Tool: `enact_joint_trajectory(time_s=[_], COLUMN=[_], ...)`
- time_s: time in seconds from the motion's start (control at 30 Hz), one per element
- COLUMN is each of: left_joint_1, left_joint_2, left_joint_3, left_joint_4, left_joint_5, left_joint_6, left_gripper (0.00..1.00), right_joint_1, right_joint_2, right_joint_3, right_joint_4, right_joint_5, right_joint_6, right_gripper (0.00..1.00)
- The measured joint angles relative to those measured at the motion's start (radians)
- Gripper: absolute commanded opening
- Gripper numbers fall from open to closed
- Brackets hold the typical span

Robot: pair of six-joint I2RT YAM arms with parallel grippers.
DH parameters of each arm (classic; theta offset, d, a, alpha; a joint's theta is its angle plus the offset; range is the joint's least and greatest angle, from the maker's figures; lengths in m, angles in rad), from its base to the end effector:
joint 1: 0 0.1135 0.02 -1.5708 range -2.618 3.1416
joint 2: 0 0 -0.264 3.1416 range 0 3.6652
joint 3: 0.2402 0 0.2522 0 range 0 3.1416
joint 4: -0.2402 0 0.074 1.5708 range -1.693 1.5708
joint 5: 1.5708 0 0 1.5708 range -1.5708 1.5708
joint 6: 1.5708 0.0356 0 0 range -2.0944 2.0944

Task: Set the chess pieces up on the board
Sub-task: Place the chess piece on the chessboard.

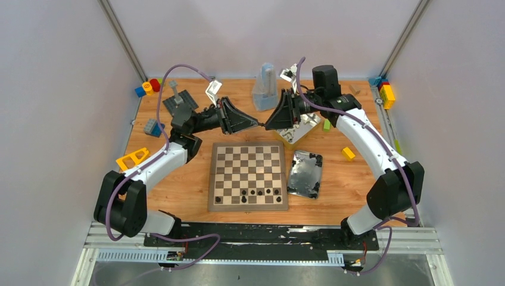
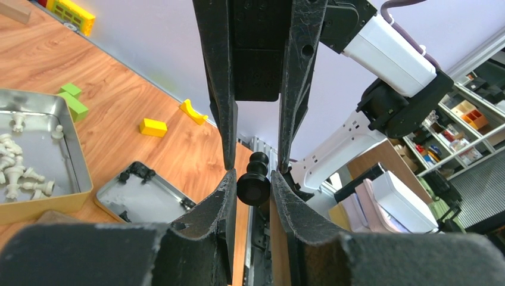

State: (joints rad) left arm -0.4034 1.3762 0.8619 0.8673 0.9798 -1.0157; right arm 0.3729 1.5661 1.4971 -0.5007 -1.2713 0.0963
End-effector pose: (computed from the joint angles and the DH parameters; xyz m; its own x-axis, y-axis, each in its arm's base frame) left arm 0.2641 -0.1449 0.3367 -0.6273 -0.2471 -0.7385 0.7632 -0.0065 -0.6461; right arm 0.3028 0.1550 0.3749 -0.5824 -0.1974 -0.7886 -0.8045 0.0006 0.5939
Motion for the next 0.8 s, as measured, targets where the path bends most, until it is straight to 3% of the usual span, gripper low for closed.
enact_joint_trajectory(time_s=[0.43,0.8], left_joint_1=[-0.001,-0.013], left_joint_2=[0.000,0.000], left_joint_3=[-0.018,-0.018], left_joint_4=[0.015,0.005], left_joint_5=[-0.014,-0.014], left_joint_6=[0.009,0.040], left_gripper=[0.11,0.14], right_joint_1=[0.005,0.004], right_joint_2=[0.000,0.000], right_joint_3=[0.000,0.000], right_joint_4=[0.012,0.012], right_joint_5=[-0.013,-0.003], right_joint_6=[0.016,0.016], right_gripper=[0.24,0.21])
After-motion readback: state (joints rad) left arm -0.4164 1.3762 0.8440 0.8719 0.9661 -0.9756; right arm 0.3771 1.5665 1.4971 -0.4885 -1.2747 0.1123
